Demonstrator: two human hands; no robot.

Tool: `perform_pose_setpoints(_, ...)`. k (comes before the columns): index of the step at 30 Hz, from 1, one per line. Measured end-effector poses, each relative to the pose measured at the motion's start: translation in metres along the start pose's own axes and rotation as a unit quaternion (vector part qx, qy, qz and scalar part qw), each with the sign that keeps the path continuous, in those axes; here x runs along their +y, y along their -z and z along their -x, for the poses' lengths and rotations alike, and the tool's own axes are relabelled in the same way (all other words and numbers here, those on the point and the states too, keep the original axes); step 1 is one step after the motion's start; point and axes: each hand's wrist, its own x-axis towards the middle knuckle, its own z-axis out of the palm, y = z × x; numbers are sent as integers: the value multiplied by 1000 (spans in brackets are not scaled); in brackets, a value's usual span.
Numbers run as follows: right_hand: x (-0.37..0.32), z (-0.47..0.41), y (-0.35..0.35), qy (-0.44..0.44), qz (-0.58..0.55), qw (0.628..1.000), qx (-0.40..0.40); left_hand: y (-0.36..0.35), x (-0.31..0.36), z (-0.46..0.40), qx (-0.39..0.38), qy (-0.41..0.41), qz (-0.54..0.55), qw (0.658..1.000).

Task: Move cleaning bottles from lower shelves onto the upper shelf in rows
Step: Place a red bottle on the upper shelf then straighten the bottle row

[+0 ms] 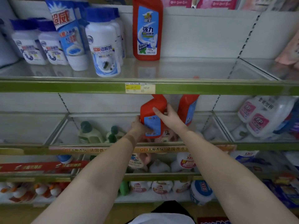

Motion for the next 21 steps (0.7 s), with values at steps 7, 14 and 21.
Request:
perform_pose_setpoints(7, -31, 37, -23, -22, -37, 999, -4, 33, 23, 102, -21, -69, 91, 993)
perform_pose_setpoints(14, -49, 82, -42, -75, -79, 994, 30, 84, 12, 178, -138, -38, 66, 988)
perform_pose_setpoints(21, -31, 128, -87, -180, -134, 972, 75, 93, -44, 236, -234, 51, 156, 958)
